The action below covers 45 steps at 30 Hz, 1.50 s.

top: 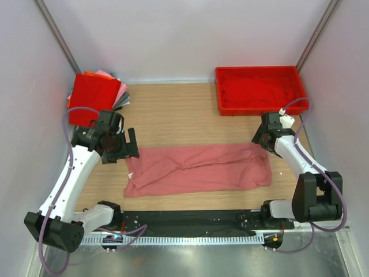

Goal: Fold and stack the t-shirts
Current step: Fold the tshirt

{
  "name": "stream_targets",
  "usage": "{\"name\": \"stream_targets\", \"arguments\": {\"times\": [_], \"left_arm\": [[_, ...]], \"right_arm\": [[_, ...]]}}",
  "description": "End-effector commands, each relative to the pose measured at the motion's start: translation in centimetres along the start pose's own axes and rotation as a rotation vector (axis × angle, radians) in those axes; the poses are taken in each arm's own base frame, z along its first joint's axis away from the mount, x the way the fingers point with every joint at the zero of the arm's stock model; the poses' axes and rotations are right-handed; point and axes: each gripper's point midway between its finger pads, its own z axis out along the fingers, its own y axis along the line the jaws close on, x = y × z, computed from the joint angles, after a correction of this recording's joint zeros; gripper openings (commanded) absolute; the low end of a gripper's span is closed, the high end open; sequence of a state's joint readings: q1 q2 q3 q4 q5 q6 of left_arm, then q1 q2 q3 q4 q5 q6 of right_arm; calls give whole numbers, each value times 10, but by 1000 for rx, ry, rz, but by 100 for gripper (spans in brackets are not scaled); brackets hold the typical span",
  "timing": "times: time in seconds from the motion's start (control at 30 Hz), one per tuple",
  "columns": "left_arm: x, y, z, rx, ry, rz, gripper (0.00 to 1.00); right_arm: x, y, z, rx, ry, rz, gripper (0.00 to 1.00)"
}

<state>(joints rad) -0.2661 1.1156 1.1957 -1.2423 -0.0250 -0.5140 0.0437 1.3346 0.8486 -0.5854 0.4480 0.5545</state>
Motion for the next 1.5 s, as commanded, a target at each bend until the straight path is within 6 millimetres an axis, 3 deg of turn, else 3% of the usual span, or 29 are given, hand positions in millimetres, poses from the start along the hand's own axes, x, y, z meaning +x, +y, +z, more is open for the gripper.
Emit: {"name": "stream_targets", "arguments": {"times": [0.0,0.07,0.1,0.13,0.2,0.23,0.37,0.57,0.63,0.77,0.83,0.87,0.93,0.97,1.0,1.03,1.07,1.1,1.13,1.17,1.2,1.23,1.27,1.33,1.4,1.43,1.47], "left_arm": [[-26,-18,-9,87,-123,-49,90],[-20,-28,8,134,-85,-63,89],[-28,-36,16,165,-108,-88,87],[-19,-34,33,156,-68,-99,82],[-19,-42,50,184,-56,-123,76],[-13,-41,62,177,-27,-142,71],[0,-37,104,124,47,-169,63],[14,-29,148,58,119,-193,49],[13,-28,168,33,131,-196,38],[-4,-35,202,1,174,-191,20],[-23,-44,227,-20,195,-184,7],[-49,-54,231,-15,171,-171,0],[-55,-57,262,-54,227,-162,0],[-88,-74,261,-30,186,-151,0],[-86,-74,283,-54,229,-145,0],[-92,-77,285,-69,253,-141,0],[-141,-101,278,-24,152,-130,0],[-154,-107,283,-26,148,-119,0],[-144,-103,302,-69,221,-116,0],[-194,-134,290,11,105,-108,0],[-203,-153,289,87,109,-90,0],[-199,-165,309,128,136,-76,1],[-227,-200,286,258,51,-50,4],[-233,-243,262,429,13,0,11],[-232,-264,241,501,-27,58,23],[-232,-278,230,532,-70,108,32],[-233,-283,210,547,-95,136,49]], "right_arm": [[-42,27,-27,-126,-97,63,100],[-43,45,-33,-203,-102,45,99],[-35,59,-38,-255,-87,16,98],[-28,64,-39,-275,-78,-2,97],[-17,81,-41,-337,-64,-26,91],[4,93,-40,-387,-14,-64,89],[49,123,-30,-471,75,-134,82],[118,131,-14,-470,209,-221,82],[136,130,-13,-475,242,-235,82],[177,133,-23,-507,304,-298,82],[194,131,-28,-504,338,-304,82],[208,130,-36,-517,362,-330,82],[221,131,-45,-524,394,-307,82],[236,129,-56,-553,417,-334,82],[244,128,-60,-558,426,-334,82],[250,132,-66,-574,434,-319,82],[262,131,-76,-597,475,-327,82],[281,133,-94,-642,501,-378,82],[292,141,-111,-697,532,-383,82],[298,158,-138,-789,552,-414,82],[328,158,-178,-891,619,-541,82],[337,162,-200,-940,626,-606,83],[334,182,-243,-1057,588,-683,85],[327,186,-282,-1090,486,-780,92],[310,183,-288,-1074,435,-793,95],[291,186,-294,-1083,382,-764,96],[273,193,-298,-1085,312,-747,98]]}}
